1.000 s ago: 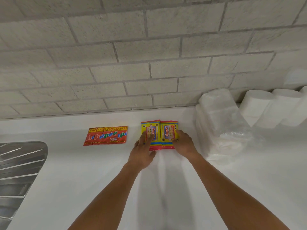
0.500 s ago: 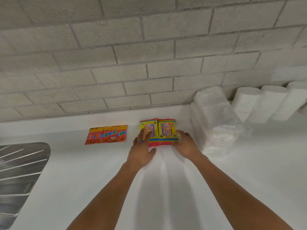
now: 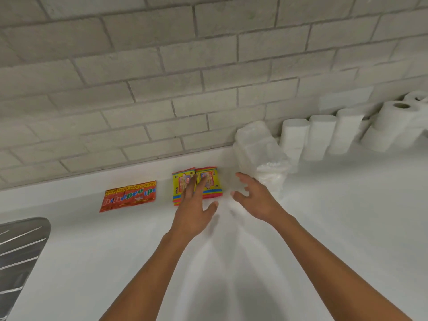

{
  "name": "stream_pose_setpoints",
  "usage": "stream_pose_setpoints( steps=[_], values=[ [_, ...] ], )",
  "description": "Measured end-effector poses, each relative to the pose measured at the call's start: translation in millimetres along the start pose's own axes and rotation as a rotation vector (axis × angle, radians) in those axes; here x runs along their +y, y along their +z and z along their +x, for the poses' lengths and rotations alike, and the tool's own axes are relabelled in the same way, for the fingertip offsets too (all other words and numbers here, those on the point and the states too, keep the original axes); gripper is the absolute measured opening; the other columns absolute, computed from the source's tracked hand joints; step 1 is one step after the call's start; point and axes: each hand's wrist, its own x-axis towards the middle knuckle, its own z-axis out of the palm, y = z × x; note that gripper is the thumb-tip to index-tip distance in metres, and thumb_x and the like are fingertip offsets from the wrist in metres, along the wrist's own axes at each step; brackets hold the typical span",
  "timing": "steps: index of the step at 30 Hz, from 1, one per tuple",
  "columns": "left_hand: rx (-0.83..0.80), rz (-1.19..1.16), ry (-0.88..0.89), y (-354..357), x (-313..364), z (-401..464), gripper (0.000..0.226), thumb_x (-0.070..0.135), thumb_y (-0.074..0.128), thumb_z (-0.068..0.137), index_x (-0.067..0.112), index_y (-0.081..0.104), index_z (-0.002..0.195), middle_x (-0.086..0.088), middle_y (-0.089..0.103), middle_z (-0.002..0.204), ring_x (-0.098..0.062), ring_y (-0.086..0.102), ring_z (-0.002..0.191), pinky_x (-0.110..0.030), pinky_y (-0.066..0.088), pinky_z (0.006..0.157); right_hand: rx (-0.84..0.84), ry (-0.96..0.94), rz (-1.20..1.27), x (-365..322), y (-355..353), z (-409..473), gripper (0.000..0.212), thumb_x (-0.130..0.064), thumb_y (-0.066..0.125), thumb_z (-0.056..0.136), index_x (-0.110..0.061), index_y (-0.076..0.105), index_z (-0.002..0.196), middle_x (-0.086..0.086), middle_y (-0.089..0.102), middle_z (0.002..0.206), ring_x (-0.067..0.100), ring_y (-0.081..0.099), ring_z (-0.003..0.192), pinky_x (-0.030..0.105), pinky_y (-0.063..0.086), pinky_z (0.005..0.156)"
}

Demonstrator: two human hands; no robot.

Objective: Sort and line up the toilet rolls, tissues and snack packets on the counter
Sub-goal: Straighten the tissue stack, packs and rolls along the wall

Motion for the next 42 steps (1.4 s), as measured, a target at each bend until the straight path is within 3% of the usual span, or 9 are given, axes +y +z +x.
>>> stream_pose_setpoints(
  steps=[3,10,12,15,21,25,31,37,42],
  values=[
    [0.012,-0.044,0.023,2,31,-9,0.08,0.041,0.063,0.094,0.035,0.015,0.158,0.009,0.003,0.167,-0.012,0.002,0.153,-0.034,0.022,0.117,0.024,-0.011,0.057,3,-23,-14,0.063,-0.032,0.064,0.095,-0.027,0.037,0.151,0.0,0.047,0.146,0.021,0.05,0.128,0.035,0.044,0.107],
    [0.078,-0.11,0.119,26,112,-18,0.078,0.041,0.064,0.093,0.033,0.019,0.157,0.01,0.008,0.166,-0.008,0.005,0.153,-0.034,0.023,0.121,0.072,-0.018,0.144,33,-98,-48,0.054,-0.037,0.066,0.093,-0.033,0.046,0.143,-0.006,0.055,0.132,0.016,0.06,0.11,0.024,0.048,0.088],
    [0.074,-0.109,0.133,37,141,-21,0.078,0.042,0.063,0.094,0.035,0.017,0.157,0.012,0.006,0.166,-0.007,0.005,0.152,-0.027,0.02,0.118,0.092,-0.005,0.155,48,-123,-57,0.053,-0.037,0.066,0.093,-0.033,0.047,0.142,-0.006,0.055,0.13,0.015,0.06,0.108,0.022,0.048,0.085],
    [0.073,-0.126,0.139,55,181,-23,0.077,0.042,0.062,0.094,0.036,0.017,0.157,0.013,0.007,0.166,-0.009,0.01,0.152,-0.023,0.018,0.112,0.118,0.016,0.16,70,-157,-69,0.055,-0.038,0.065,0.093,-0.031,0.045,0.144,-0.007,0.054,0.13,0.016,0.061,0.109,0.024,0.049,0.085],
    [0.039,-0.153,0.113,100,248,-22,0.078,0.044,0.06,0.095,0.036,0.015,0.157,0.016,0.005,0.165,-0.01,0.012,0.152,-0.03,0.024,0.116,0.145,0.086,0.18,119,-217,-87,0.056,-0.038,0.064,0.093,-0.033,0.043,0.144,-0.007,0.051,0.134,0.016,0.059,0.114,0.027,0.048,0.088],
    [-0.001,-0.196,0.07,123,278,-15,0.079,0.043,0.06,0.095,0.034,0.013,0.158,0.012,0.007,0.166,-0.01,0.013,0.152,-0.023,0.019,0.111,0.164,0.131,0.209,143,-243,-92,0.056,-0.037,0.064,0.094,-0.034,0.042,0.145,-0.004,0.05,0.138,0.018,0.059,0.117,0.03,0.048,0.094],
    [-0.029,-0.274,-0.004,145,304,16,0.082,0.042,0.062,0.094,0.032,0.012,0.158,0.01,0.012,0.165,-0.014,0.02,0.15,-0.033,0.024,0.117,0.206,0.179,0.237,171,-266,-83,0.059,-0.034,0.064,0.094,-0.031,0.039,0.147,0.0,0.047,0.142,0.021,0.057,0.121,0.029,0.044,0.093],
    [-0.032,-0.284,-0.039,166,307,65,0.084,0.04,0.064,0.094,0.028,0.012,0.159,0.009,0.012,0.165,-0.016,0.024,0.149,-0.029,0.026,0.112,0.246,0.211,0.228,189,-282,-48,0.061,-0.033,0.065,0.093,-0.028,0.038,0.148,0.003,0.046,0.143,0.022,0.057,0.118,0.028,0.042,0.091],
    [-0.028,-0.326,-0.117,180,298,107,0.087,0.04,0.065,0.092,0.027,0.011,0.159,0.003,0.016,0.163,-0.022,0.03,0.146,-0.036,0.033,0.113,0.273,0.237,0.221,201,-295,-10,0.062,-0.031,0.067,0.093,-0.027,0.039,0.147,0.005,0.046,0.144,0.022,0.054,0.121,0.027,0.042,0.092]
  ],
)
